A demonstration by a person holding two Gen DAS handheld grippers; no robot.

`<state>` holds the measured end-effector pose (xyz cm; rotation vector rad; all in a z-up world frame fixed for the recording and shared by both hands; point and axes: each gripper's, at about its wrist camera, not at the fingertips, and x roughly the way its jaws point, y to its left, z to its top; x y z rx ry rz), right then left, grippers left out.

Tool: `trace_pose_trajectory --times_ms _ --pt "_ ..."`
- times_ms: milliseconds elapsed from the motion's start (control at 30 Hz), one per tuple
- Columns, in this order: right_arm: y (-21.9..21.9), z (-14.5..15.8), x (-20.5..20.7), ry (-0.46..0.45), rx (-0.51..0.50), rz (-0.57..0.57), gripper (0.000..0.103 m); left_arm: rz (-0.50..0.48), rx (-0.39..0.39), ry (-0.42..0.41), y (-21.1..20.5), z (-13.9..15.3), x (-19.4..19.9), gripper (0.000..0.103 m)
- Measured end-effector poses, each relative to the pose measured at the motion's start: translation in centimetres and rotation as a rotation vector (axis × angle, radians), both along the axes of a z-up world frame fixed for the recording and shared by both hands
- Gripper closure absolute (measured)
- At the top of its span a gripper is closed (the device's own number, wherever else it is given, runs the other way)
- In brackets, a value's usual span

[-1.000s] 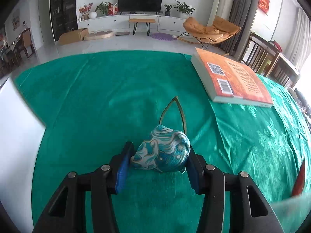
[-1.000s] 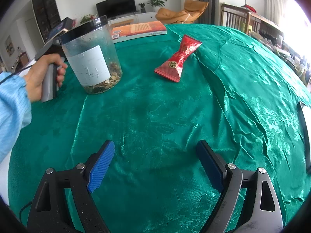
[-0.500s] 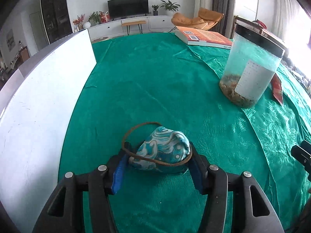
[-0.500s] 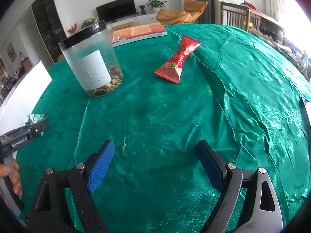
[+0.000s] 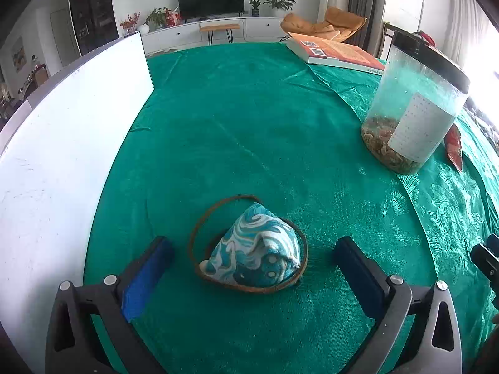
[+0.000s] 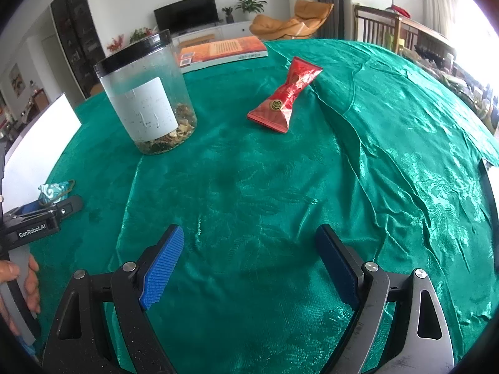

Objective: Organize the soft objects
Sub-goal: 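Grasp the red snack package with the right tool and lift it, then carry the teal pouch into the box with the left tool while the right tool carries the red package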

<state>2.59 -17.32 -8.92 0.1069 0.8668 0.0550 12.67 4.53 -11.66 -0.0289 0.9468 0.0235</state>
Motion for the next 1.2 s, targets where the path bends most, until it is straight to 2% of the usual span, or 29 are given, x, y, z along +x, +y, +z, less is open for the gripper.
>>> trace_pose_trajectory --times_ms 433,500,567,700,767,867,900,933,1000,1067,1167,1200 --pt "0.3 -0.1 0.1 0.005 -0.020 0.001 0.014 0.001 0.000 -0.001 0.1 0.0 0.0 0.000" --pt "-0.2 0.1 0.1 0.001 0.017 0.003 0.014 0.001 0.000 -0.001 0.1 0.0 0.0 0.000" --pt "-1.8 0.4 0.9 -0.010 0.105 -0.022 0.015 0.001 0.000 -0.002 0.1 0.0 0.0 0.000" --pt "-4.9 1.3 6.1 -0.003 0.169 -0.110 0.015 0.001 0.000 -0.002 0.1 0.0 0.1 0.000" --pt "-5.7 2.0 9.4 -0.005 0.167 -0.122 0.017 0.001 0.000 -0.002 0.1 0.0 0.1 0.000" --pt "-5.7 1.9 13.7 0.040 0.145 -0.130 0.018 0.001 0.000 -0.002 0.1 0.0 0.0 0.000" --pt "-5.6 1.6 14.9 0.057 0.140 -0.125 0.026 0.001 0.000 -0.002 0.1 0.0 0.0 0.000" --pt "-5.2 1.3 15.8 0.077 0.129 -0.108 0.055 0.001 0.000 -0.002 0.1 0.0 0.0 0.000" --pt "-4.4 1.2 16.6 0.085 0.044 -0.081 0.078 0.000 -0.002 -0.002 0.1 -0.1 0.0 0.000" --pt "-4.4 1.2 16.3 0.101 0.050 -0.048 0.078 -0.009 -0.001 0.004 0.2 0.0 -0.1 0.000" --pt "-4.6 2.2 13.8 0.102 0.054 0.005 0.078 -0.027 -0.013 0.032 0.5 0.2 -0.8 0.001" --pt "-4.4 2.7 12.7 0.097 0.037 0.035 0.078 -0.029 -0.021 0.023 0.6 0.3 -1.1 0.007"
